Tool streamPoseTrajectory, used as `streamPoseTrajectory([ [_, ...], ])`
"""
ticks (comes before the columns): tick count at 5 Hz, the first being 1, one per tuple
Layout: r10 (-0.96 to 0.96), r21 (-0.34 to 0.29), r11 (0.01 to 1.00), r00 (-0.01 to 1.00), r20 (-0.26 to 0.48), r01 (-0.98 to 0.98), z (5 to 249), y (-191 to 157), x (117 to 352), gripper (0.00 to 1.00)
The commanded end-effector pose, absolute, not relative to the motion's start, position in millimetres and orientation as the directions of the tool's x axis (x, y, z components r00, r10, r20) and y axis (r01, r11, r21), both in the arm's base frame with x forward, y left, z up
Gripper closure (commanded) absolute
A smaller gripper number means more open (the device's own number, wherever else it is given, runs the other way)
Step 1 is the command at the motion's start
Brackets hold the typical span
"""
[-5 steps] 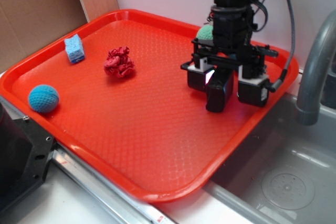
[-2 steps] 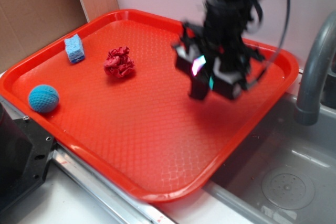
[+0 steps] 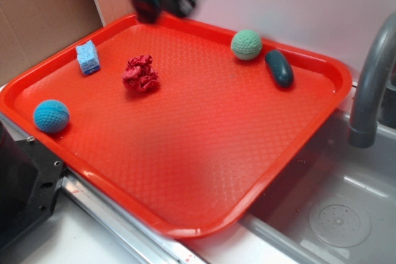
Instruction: Grab the black box.
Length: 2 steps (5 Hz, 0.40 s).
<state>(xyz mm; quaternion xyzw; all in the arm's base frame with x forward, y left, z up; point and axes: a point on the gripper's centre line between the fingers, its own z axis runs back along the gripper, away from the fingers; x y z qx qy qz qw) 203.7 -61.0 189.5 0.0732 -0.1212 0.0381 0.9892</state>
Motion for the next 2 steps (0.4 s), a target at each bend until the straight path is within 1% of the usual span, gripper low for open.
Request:
streamPoseTrajectory([
  [1,0.108,0.012,0.993,0.940,0.323,-0.118,228.1,7.7,205.5,1.00],
  [2,0.086,0.023,0.995,0.953,0.292,-0.097,223.1,-0.9,220.2,1.00],
])
